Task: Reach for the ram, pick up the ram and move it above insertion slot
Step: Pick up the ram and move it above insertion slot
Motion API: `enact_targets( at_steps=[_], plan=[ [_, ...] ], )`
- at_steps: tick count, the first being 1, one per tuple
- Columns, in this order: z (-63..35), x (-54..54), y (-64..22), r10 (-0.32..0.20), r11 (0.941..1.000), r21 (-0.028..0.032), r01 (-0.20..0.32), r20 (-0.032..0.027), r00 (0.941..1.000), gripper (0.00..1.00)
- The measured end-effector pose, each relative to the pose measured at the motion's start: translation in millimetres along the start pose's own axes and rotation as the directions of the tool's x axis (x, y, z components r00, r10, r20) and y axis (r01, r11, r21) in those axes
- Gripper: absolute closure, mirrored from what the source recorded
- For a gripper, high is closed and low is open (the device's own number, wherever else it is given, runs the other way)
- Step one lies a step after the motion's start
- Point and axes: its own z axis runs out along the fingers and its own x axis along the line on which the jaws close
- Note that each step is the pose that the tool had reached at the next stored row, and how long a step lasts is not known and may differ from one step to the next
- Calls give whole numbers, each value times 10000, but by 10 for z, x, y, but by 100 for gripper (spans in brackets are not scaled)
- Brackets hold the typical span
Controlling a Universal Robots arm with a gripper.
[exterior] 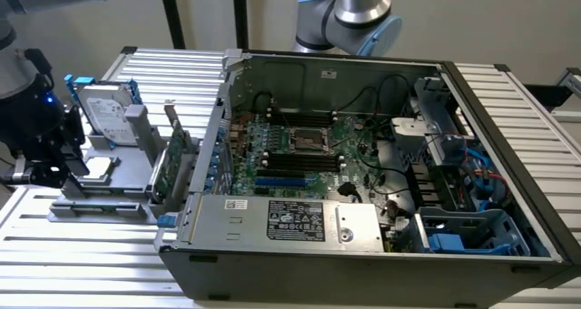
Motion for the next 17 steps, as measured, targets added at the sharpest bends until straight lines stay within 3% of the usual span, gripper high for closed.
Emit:
enact_targets(
  at_steps=[17],
  plan=[
    [309,4,-4,2,10000,0,-2,1,10000,64]
  ],
)
